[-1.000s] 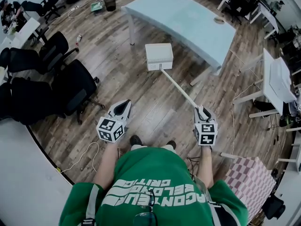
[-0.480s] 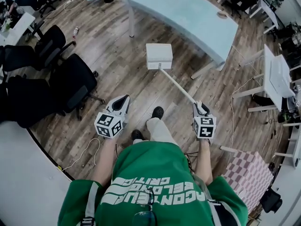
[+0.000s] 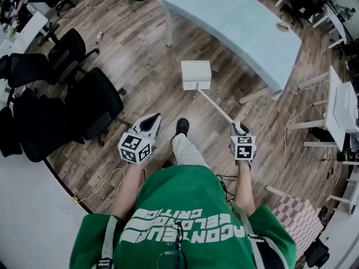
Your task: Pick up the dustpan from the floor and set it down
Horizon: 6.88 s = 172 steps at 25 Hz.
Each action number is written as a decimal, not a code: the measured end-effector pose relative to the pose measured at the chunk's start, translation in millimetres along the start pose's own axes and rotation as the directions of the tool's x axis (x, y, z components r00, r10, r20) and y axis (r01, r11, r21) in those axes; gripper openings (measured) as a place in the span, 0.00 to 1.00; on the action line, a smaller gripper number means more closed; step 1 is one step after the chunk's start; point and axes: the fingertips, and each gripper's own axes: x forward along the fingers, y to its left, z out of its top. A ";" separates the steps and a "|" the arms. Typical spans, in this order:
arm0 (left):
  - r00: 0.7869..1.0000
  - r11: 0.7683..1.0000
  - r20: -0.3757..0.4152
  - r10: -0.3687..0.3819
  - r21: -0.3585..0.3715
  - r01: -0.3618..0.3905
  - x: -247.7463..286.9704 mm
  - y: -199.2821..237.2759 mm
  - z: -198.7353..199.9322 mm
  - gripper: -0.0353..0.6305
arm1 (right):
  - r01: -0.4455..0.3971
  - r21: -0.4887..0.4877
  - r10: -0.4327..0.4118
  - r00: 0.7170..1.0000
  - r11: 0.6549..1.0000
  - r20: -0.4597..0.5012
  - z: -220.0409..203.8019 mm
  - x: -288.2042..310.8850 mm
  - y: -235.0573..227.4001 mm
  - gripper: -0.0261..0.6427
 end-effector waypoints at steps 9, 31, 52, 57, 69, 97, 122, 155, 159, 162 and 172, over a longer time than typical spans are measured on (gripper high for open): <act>0.996 1.000 -0.082 0.024 -0.002 -0.024 94.3 54.2 29.8 0.04 | -0.090 -0.030 0.086 0.991 0.996 -0.107 46.3 119.5 -28.0 0.22; 0.979 0.989 -0.161 0.121 -0.061 -0.132 207.6 127.7 45.5 0.04 | -0.301 -0.179 0.228 0.912 0.937 -0.340 94.9 338.3 -35.6 0.22; 0.936 0.932 -0.188 0.297 -0.155 -0.326 178.6 167.2 27.5 0.04 | -0.387 -0.239 0.214 0.820 0.891 -0.530 115.6 439.1 16.1 0.22; 0.932 0.924 -0.187 0.310 -0.170 -0.342 177.5 171.2 23.4 0.04 | -0.390 -0.253 0.205 0.815 0.885 -0.542 129.0 451.4 26.6 0.22; 0.928 0.913 -0.152 0.341 -0.183 -0.365 161.4 174.9 29.0 0.04 | -0.415 -0.292 0.217 0.822 0.862 -0.527 156.9 458.2 36.2 0.26; 0.979 0.971 0.014 0.203 -0.129 -0.199 86.0 115.8 48.6 0.04 | -0.190 -0.091 0.202 0.969 0.978 0.142 209.1 174.3 35.8 0.10; 0.994 0.988 0.063 0.087 -0.137 -0.077 44.4 0.5 10.4 0.04 | -0.288 0.007 0.277 0.928 0.958 0.250 101.7 17.3 64.0 0.05; 0.999 0.999 0.032 0.001 -0.050 0.001 150.4 -151.8 15.1 0.04 | -0.396 -0.001 0.376 0.871 0.918 0.317 44.2 -17.4 -48.7 0.05; 0.999 0.998 0.035 0.013 -0.054 -0.011 148.7 -153.0 14.2 0.04 | -0.402 -0.006 0.384 0.868 0.916 0.314 42.5 -17.6 -49.9 0.05; 0.999 0.998 0.037 0.019 -0.055 -0.017 147.3 -154.0 13.0 0.04 | -0.401 -0.011 0.384 0.868 0.916 0.315 41.1 -18.2 -50.5 0.05; 0.999 0.999 0.034 0.012 -0.054 -0.010 150.8 -161.6 13.2 0.04 | -0.404 -0.031 0.393 0.866 0.914 0.310 40.0 -18.4 -53.4 0.05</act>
